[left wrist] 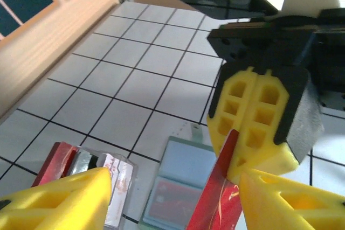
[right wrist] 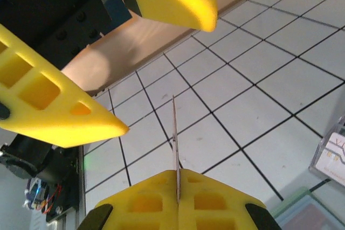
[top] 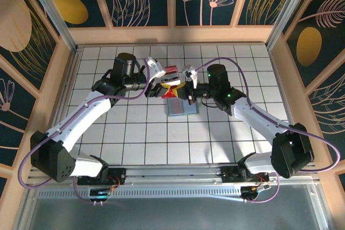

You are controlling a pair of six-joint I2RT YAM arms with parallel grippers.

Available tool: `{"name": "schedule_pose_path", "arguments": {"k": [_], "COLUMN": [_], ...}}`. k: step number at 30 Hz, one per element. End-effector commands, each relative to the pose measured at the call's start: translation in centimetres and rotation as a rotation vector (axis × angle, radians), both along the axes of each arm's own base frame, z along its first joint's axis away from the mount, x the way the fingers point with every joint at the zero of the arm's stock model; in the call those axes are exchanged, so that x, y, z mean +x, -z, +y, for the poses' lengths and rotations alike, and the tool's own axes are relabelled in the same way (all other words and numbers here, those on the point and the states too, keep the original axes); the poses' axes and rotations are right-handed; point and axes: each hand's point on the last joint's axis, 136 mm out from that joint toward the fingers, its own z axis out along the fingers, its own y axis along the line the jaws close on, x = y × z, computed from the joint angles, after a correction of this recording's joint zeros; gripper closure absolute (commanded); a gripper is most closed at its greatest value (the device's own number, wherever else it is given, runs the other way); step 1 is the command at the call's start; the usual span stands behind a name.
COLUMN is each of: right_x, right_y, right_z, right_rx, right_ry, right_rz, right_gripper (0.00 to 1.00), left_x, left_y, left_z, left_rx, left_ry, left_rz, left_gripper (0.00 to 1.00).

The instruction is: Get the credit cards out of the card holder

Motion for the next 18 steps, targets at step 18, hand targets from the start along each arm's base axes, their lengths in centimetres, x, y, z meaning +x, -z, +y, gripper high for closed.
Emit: {"name": "schedule_pose_path", "arguments": {"k": [18], "right_x": [-1.1], "right_y": [-2.5], "right_z": [-0.2], "right_rx": [0.019], "right_ry": [-0.061], "right_rz": [-0.088], "right_gripper": [1.0], "left_x": [-1.1], "left_y": [3.7], "left_z": [-1.2], "left_rx": [0.078], "left_ry": [0.194], "left_rz": [0.109], "left_gripper": [0.76]}}
